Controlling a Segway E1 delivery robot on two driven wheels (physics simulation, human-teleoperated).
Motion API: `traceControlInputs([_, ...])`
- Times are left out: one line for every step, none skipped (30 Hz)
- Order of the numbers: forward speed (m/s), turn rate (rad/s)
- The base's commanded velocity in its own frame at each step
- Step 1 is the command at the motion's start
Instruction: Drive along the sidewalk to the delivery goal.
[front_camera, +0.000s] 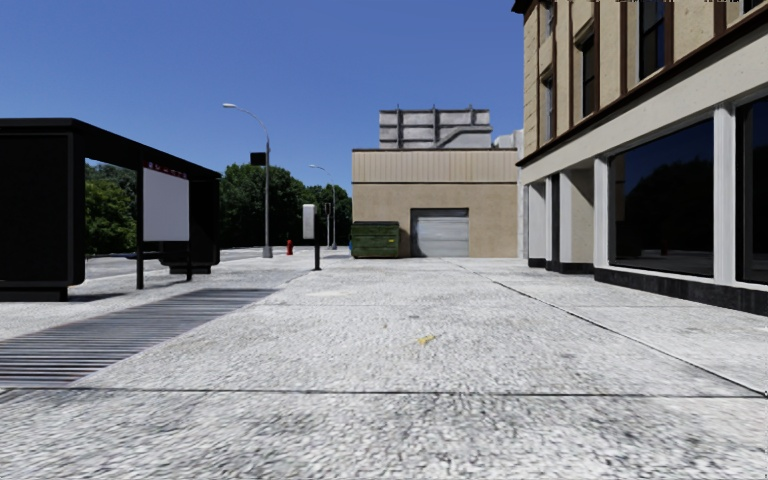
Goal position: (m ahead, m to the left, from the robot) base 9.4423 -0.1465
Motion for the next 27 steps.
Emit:
traceControlInputs([2.00,0.00])
traceControlInputs([2.00,0.00])
traceControlInputs([2.00,0.00])
traceControlInputs([2.00,0.00])
traceControlInputs([2.00,0.00])
traceControlInputs([2.00,0.00])
traceControlInputs([2.00,0.00])
traceControlInputs([2.00,0.00])
traceControlInputs([2.00,0.00])
traceControlInputs([2.00,0.00])
traceControlInputs([2.00,0.00])
traceControlInputs([2.00,0.00])
traceControlInputs([2.00,0.00])
traceControlInputs([2.00,0.00])
traceControlInputs([2.00,0.00])
traceControlInputs([2.00,0.00])
traceControlInputs([2.00,0.00])
traceControlInputs([2.00,0.00])
traceControlInputs([2.00,0.00])
traceControlInputs([2.00,0.00])
traceControlInputs([2.00,0.00])
traceControlInputs([2.00,0.00])
traceControlInputs([2.00,0.00])
traceControlInputs([2.00,0.00])
traceControlInputs([2.00,0.00])
traceControlInputs([2.00,0.00])
traceControlInputs([2.00,0.00])
